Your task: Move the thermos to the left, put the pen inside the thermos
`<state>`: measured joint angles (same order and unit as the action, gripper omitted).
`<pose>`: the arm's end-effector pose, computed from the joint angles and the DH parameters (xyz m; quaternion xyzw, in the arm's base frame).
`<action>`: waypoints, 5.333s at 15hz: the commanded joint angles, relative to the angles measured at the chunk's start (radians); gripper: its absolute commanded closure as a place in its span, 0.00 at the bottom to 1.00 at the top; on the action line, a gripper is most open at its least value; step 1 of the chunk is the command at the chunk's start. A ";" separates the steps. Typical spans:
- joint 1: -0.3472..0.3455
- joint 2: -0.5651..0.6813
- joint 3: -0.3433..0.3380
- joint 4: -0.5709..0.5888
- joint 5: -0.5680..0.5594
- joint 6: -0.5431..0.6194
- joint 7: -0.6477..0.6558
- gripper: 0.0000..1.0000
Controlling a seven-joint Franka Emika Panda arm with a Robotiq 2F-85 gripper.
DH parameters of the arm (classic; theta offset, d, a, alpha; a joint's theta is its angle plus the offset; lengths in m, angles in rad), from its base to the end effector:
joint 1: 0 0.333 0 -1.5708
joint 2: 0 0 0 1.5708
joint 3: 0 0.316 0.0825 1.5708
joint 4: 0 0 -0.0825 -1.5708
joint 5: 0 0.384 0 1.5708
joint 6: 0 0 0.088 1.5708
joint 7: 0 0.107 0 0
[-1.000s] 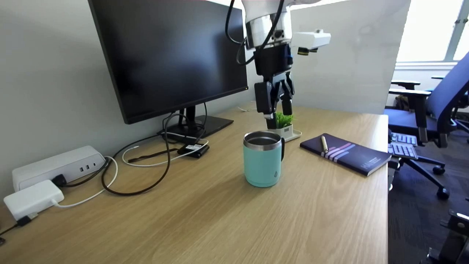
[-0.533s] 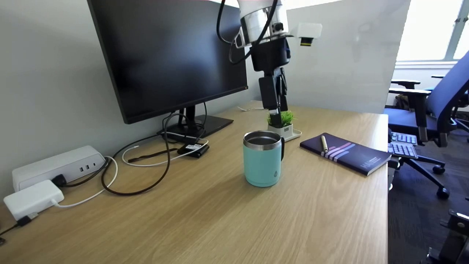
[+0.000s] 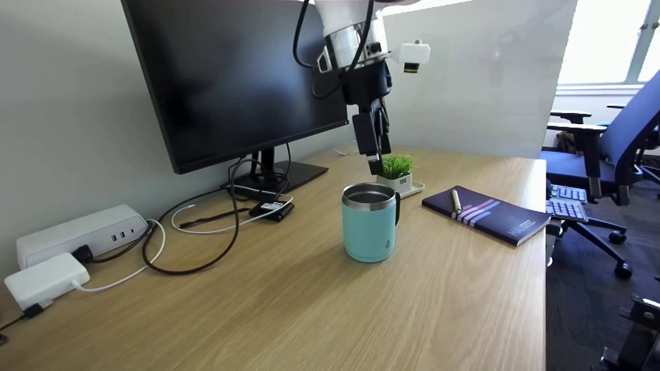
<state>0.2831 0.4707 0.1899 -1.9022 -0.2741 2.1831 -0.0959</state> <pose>0.5504 0.2653 0.2418 0.9281 0.3569 -0.0741 0.0762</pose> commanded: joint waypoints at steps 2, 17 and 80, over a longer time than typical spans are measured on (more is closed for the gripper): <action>0.023 0.039 0.009 0.019 -0.006 -0.015 -0.024 0.00; 0.027 0.049 -0.009 -0.110 -0.051 0.155 -0.038 0.00; 0.004 -0.280 -0.099 -0.391 0.280 0.165 1.052 0.98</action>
<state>0.2947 0.2555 0.0758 -2.2268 -0.0199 2.3393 0.8956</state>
